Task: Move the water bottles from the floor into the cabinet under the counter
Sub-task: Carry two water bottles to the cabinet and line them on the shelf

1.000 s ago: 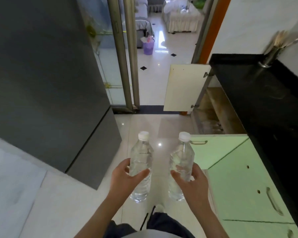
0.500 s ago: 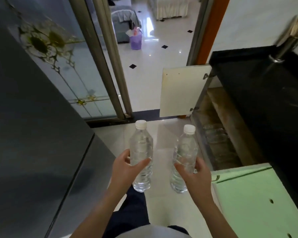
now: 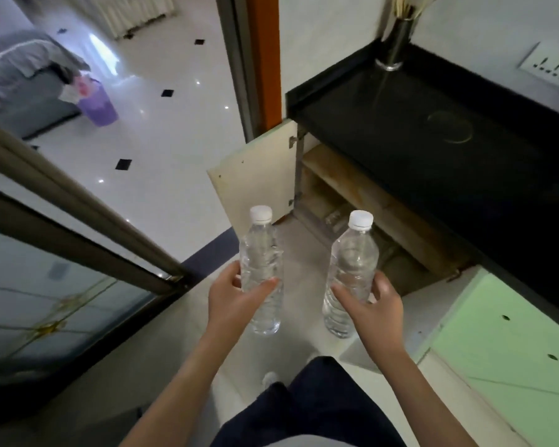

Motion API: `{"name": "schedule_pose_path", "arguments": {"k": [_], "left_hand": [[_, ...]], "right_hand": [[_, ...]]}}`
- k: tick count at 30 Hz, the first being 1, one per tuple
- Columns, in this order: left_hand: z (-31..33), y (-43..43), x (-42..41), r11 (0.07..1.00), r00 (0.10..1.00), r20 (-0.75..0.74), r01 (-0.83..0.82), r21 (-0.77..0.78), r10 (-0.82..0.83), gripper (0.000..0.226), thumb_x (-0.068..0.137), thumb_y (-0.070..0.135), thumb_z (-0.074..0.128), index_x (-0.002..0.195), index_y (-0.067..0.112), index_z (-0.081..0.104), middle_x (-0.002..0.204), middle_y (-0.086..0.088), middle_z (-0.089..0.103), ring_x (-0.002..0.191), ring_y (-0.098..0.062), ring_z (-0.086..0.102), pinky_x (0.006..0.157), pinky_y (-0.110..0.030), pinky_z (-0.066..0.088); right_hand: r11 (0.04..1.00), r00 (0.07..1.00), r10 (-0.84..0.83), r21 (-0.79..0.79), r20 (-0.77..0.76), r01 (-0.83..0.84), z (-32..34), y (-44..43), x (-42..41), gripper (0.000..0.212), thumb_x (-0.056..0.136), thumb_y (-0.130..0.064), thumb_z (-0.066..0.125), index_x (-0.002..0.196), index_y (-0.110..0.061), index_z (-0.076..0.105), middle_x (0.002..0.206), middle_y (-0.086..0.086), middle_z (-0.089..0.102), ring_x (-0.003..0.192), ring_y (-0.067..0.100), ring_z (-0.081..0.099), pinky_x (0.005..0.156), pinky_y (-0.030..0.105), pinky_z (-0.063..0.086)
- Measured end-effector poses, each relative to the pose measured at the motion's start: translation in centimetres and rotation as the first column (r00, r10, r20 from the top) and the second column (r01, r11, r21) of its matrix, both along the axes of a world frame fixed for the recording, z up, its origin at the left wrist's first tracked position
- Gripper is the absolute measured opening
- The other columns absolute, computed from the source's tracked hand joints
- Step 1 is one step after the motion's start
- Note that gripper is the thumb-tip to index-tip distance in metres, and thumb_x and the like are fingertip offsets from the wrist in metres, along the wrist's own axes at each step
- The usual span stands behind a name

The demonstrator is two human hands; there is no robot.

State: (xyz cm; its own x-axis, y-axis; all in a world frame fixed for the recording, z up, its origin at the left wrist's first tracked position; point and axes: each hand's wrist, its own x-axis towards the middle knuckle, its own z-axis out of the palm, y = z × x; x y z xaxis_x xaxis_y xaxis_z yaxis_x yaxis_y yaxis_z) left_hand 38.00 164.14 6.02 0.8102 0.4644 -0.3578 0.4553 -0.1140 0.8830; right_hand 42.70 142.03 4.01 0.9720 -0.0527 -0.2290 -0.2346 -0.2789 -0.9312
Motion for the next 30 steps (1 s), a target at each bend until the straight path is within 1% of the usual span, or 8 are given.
{"name": "schedule_pose_path", "arguments": {"k": [2,4,9,16,19,23,27,30], "left_hand": [[-0.9,0.2,2.9,0.999,0.999,-0.017,0.03,-0.021,-0.03,0.033,0.073,0.026,0.085,0.102,0.029,0.069,0.089,0.01,0.074,0.078,-0.003,0.07,0.063,-0.017,0.055],[-1.7,0.0,5.6,0.999,0.998,-0.038,0.046,-0.027,-0.047,0.03,0.072,0.025,0.085,0.097,0.028,0.07,0.085,0.009,0.074,0.075,-0.002,0.07,0.059,-0.013,0.052],[-3.0,-0.7,11.5,0.99,0.988,-0.074,0.13,-0.052,-0.134,0.029,0.073,0.02,0.085,0.098,0.025,0.071,0.084,0.009,0.074,0.072,0.0,0.068,0.058,-0.011,0.05],[-3.7,-0.8,20.1,0.964,0.957,-0.123,0.254,-0.074,-0.261,0.03,0.071,0.024,0.086,0.098,0.028,0.072,0.084,0.012,0.074,0.073,0.0,0.068,0.058,-0.01,0.05],[-4.1,-0.9,23.7,0.949,0.942,-0.115,0.309,-0.062,-0.314,0.023,0.071,0.019,0.086,0.088,0.023,0.071,0.076,0.008,0.073,0.066,0.002,0.067,0.053,-0.008,0.046],[-6.0,-0.3,28.1,0.914,0.905,-0.122,0.404,-0.042,-0.406,0.023,0.072,0.021,0.086,0.088,0.023,0.069,0.076,0.012,0.073,0.068,0.002,0.067,0.054,-0.008,0.046],[-10.8,1.1,32.4,0.854,0.842,-0.153,0.518,-0.043,-0.518,0.024,0.072,0.026,0.085,0.089,0.026,0.069,0.079,0.011,0.073,0.073,-0.001,0.07,0.061,-0.014,0.051],[-15.0,2.1,35.2,0.814,0.798,-0.173,0.577,-0.058,-0.578,0.022,0.073,0.023,0.085,0.086,0.024,0.068,0.076,0.01,0.073,0.071,-0.001,0.069,0.058,-0.01,0.049]], "right_hand": [[0.998,0.998,-0.063,-0.028,-0.014,0.062,-1.0,0.3,1.5,0.034,0.072,-0.03,0.087,0.099,-0.023,0.068,0.088,-0.005,0.073,0.083,0.009,0.069,0.074,0.03,0.059],[0.992,0.992,-0.118,-0.038,-0.04,0.117,-2.3,0.4,3.1,0.035,0.07,-0.033,0.087,0.098,-0.024,0.068,0.086,-0.004,0.073,0.083,0.013,0.07,0.078,0.04,0.059],[0.976,0.971,-0.21,-0.088,-0.11,0.201,-4.4,0.3,7.2,0.025,0.074,-0.023,0.085,0.088,-0.018,0.066,0.077,-0.002,0.071,0.074,0.012,0.069,0.074,0.04,0.059],[0.929,0.919,-0.369,-0.083,-0.138,0.361,-5.4,0.4,13.0,0.028,0.073,-0.021,0.087,0.085,-0.013,0.062,0.076,0.003,0.069,0.074,0.021,0.068,0.064,0.027,0.053],[0.899,0.89,-0.439,-0.062,-0.121,0.434,-5.5,0.5,14.8,0.028,0.074,-0.019,0.086,0.093,-0.018,0.065,0.083,-0.002,0.071,0.074,0.008,0.068,0.063,0.015,0.052],[0.843,0.836,-0.537,-0.057,-0.114,0.534,-6.6,1.8,16.7,0.032,0.076,-0.019,0.085,0.102,-0.019,0.067,0.084,-0.006,0.071,0.075,0.002,0.067,0.064,0.015,0.05],[0.775,0.767,-0.631,-0.079,-0.117,0.626,-10.2,4.1,18.6,0.036,0.075,-0.019,0.086,0.105,-0.019,0.066,0.09,-0.013,0.07,0.079,-0.008,0.065,0.065,0.005,0.047],[0.741,0.727,-0.671,-0.109,-0.143,0.662,-13.6,6.0,20.2,0.039,0.073,-0.02,0.087,0.105,-0.019,0.066,0.089,-0.014,0.07,0.078,-0.008,0.064,0.064,0.004,0.047]]}}
